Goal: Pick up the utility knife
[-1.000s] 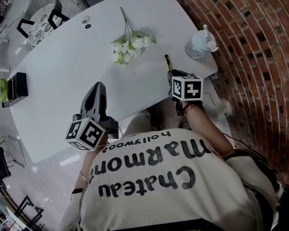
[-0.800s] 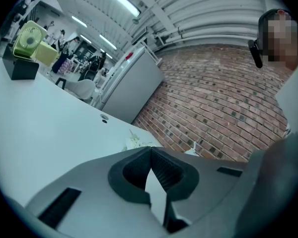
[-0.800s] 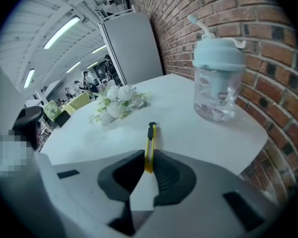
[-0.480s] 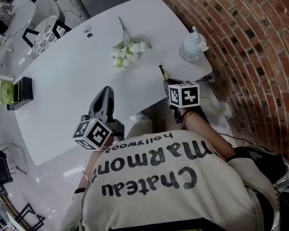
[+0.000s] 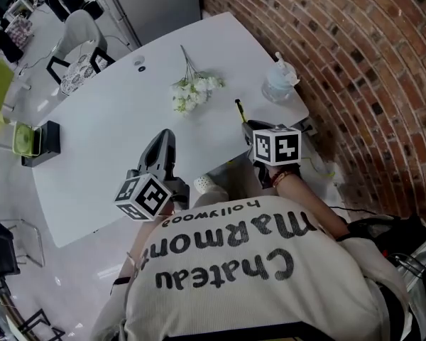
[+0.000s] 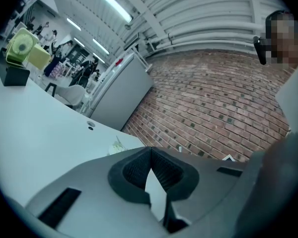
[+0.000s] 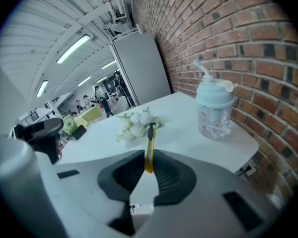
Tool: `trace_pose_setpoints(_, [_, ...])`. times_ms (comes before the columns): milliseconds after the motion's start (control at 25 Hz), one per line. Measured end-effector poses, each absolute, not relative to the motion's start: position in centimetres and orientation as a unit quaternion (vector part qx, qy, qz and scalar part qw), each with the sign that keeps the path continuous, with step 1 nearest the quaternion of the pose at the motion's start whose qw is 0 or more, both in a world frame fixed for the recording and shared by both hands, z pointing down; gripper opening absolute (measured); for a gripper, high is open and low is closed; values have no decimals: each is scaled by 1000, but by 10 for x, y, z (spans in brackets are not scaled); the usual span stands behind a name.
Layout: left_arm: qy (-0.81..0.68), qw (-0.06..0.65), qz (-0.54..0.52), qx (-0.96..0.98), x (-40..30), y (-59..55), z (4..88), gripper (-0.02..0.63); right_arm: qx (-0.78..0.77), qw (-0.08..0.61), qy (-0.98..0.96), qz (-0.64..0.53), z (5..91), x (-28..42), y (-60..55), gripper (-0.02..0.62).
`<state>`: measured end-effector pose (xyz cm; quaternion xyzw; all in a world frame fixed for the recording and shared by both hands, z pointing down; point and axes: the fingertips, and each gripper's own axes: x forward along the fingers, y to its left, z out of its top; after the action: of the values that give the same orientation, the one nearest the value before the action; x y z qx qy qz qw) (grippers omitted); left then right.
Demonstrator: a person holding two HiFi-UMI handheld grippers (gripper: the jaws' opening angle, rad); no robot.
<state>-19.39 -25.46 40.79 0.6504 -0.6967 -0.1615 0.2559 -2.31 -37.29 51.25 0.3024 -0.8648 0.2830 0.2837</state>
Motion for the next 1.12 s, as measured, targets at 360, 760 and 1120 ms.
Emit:
trace_pose_setpoints(360, [-696, 215, -168, 665, -190, -257, 373, 2, 300, 208, -892, 266, 445, -28, -380, 55])
trace_pose_setpoints(760, [-693, 182, -165, 677, -188, -257, 347, 2, 305, 141, -913, 233, 386, -23, -383, 55])
trace_pose_setpoints(1120, [-695, 164, -168, 680, -189, -253, 333, 2, 312, 91, -932, 161, 355, -19, -375, 57])
